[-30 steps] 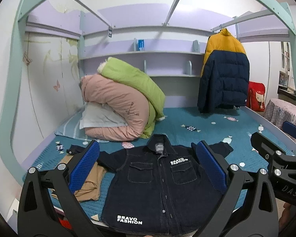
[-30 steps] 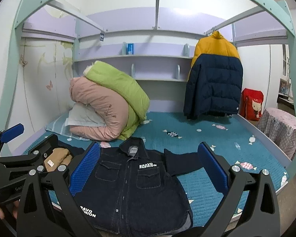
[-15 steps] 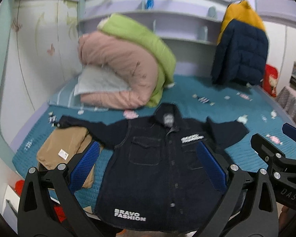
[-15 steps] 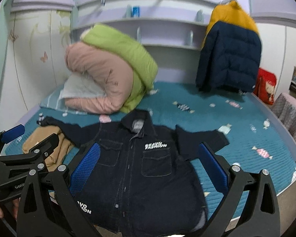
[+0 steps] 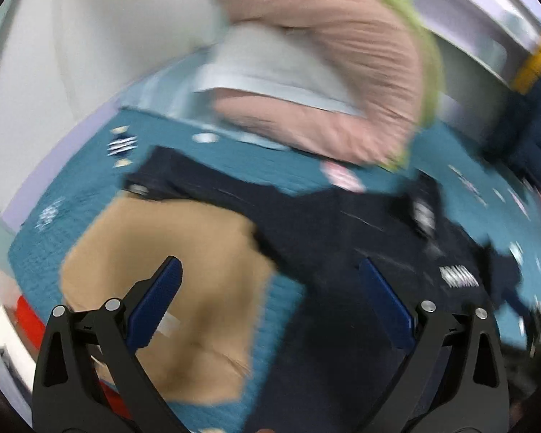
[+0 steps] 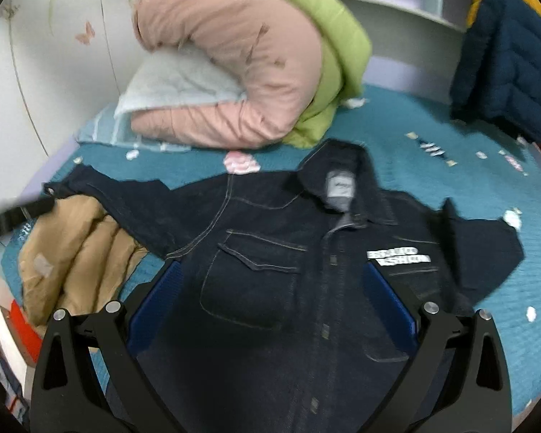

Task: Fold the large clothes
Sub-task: 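Lower both tools and grasp the jacket's sleeves with each gripper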

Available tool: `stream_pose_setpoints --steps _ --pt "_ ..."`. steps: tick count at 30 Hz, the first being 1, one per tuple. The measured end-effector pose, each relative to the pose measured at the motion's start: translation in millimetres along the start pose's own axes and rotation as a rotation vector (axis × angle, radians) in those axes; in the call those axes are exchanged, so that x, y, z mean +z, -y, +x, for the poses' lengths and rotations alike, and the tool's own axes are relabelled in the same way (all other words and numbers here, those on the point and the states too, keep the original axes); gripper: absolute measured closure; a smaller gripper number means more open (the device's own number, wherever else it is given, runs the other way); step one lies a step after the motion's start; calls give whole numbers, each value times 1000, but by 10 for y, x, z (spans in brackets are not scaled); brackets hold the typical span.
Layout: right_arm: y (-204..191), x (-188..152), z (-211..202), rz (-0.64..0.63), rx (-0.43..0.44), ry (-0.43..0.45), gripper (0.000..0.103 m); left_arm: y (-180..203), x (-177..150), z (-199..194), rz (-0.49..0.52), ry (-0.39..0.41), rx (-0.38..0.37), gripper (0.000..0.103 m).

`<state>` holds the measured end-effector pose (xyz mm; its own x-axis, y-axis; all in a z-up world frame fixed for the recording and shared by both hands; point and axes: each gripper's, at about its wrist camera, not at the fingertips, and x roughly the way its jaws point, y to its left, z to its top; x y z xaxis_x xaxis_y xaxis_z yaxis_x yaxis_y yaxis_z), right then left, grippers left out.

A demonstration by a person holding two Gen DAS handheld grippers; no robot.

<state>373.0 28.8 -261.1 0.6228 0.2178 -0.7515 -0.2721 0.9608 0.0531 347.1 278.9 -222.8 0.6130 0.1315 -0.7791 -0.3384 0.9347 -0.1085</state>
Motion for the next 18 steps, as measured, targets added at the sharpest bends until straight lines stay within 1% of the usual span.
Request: stream_pose_setpoints --steps 1,2,4,6,7,8,10,12,13,14,15,16,18 --pt "-44 17 145 -4 0 -16 7 -118 79 80 -20 -4 4 5" --pt "-76 30 259 -8 3 -30 7 -251 167 194 -45 -20 24 5" --pt "-164 50 563 -25 48 -63 8 -455 301 405 -91 -52 42 5" --pt "-246 73 811 -34 52 -86 10 -587 404 614 -89 -70 71 5" --pt "-275 86 913 -34 58 -94 27 -654 448 728 -88 -86 96 5" --pt "-309 106 1060 -33 72 -116 37 -734 494 845 -97 -102 105 5" --pt "-366 137 1281 -25 94 -151 62 -891 555 1005 -146 -116 106 5" --pt "-416 154 1518 -15 130 -199 78 -1005 583 1114 -184 -112 75 5" --pt "-441 153 1590 -5 156 -219 81 -1088 596 1211 -219 -112 56 5" --pt "-467 149 1668 3 185 -234 84 -1136 592 1270 -246 -123 57 5" --pt "-499 149 1703 -1 195 -239 87 -1200 597 1371 -280 -148 49 5" --pt "-537 142 1734 -5 203 -242 87 -1241 616 1453 -299 -161 30 5" --pt "-593 130 1777 -3 223 -248 87 -1269 649 1492 -306 -158 32 5"
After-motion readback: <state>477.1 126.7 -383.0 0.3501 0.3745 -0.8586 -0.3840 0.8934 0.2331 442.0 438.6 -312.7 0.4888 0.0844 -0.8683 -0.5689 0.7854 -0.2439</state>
